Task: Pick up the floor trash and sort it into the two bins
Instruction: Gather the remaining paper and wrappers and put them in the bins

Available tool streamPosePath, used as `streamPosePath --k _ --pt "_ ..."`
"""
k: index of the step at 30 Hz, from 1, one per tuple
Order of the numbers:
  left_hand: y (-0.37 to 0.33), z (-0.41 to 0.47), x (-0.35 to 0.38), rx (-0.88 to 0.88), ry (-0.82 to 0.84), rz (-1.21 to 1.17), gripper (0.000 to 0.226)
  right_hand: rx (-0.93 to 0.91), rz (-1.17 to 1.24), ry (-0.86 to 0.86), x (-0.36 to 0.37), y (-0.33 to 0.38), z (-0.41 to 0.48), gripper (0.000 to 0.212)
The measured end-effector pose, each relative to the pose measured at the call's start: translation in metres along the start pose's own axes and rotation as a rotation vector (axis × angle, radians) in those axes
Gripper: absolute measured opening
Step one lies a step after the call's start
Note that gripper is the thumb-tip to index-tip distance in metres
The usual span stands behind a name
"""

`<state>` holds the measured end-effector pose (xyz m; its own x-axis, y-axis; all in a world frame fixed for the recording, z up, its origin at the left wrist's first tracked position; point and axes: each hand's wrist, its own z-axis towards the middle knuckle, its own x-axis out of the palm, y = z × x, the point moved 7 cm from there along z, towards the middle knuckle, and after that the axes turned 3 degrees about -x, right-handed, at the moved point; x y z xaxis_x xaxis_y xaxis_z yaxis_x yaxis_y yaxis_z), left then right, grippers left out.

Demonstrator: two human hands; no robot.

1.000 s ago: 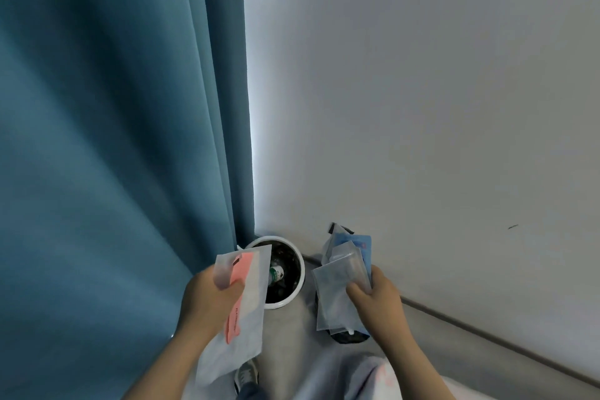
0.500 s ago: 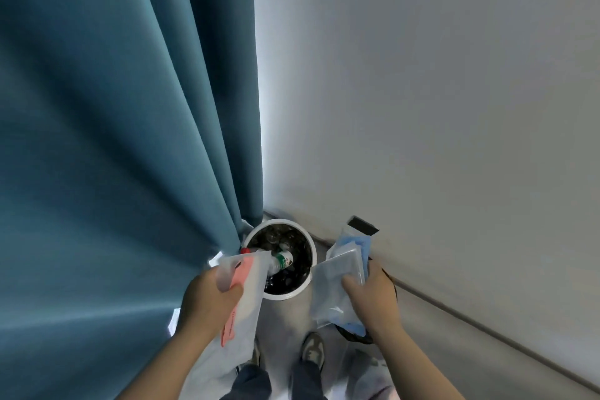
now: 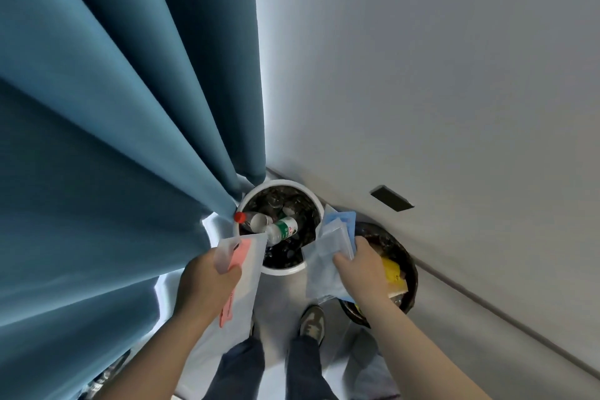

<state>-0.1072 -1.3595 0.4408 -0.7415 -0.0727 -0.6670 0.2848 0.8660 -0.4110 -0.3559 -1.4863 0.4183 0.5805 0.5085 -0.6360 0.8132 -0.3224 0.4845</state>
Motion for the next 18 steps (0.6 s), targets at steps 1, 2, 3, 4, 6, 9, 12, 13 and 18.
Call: streamPosePath --k 1,2,3,4,6,9,12,13,18 --pt "0.003 0.005 0.007 -0.002 0.006 0.004 0.007 0.004 -0.004 -0.001 0.005 -0.006 0.005 0.018" --pt "0.006 0.01 0.013 -0.004 0.01 0.008 0.007 0.005 -0.005 -0.003 0.009 -0.012 0.011 0.018" --pt "0.009 0.014 0.02 -0.006 0.012 0.015 0.008 0.005 -0.007 -0.007 0.014 -0.019 0.015 0.018" --pt "0.012 0.018 0.026 -0.008 0.017 0.022 0.008 0.005 -0.012 -0.011 0.017 -0.025 0.019 0.017" --pt "0.016 0.026 0.039 -0.019 0.029 0.025 0.007 0.01 -0.019 -0.01 0.024 -0.038 0.027 0.017" --pt "0.022 0.034 0.055 -0.045 0.057 0.02 0.007 0.028 -0.015 -0.001 0.036 -0.054 0.034 0.016" --pt "0.027 0.041 0.068 -0.058 0.074 0.004 0.009 0.039 -0.033 0.01 0.046 -0.06 0.043 0.017" --pt "0.027 0.043 0.071 -0.062 0.079 0.001 0.009 0.037 -0.037 0.017 0.05 -0.06 0.047 0.017" --pt "0.034 0.062 0.08 -0.077 0.085 0.006 0.011 -0.011 -0.041 0.064 0.074 -0.05 0.069 0.021"
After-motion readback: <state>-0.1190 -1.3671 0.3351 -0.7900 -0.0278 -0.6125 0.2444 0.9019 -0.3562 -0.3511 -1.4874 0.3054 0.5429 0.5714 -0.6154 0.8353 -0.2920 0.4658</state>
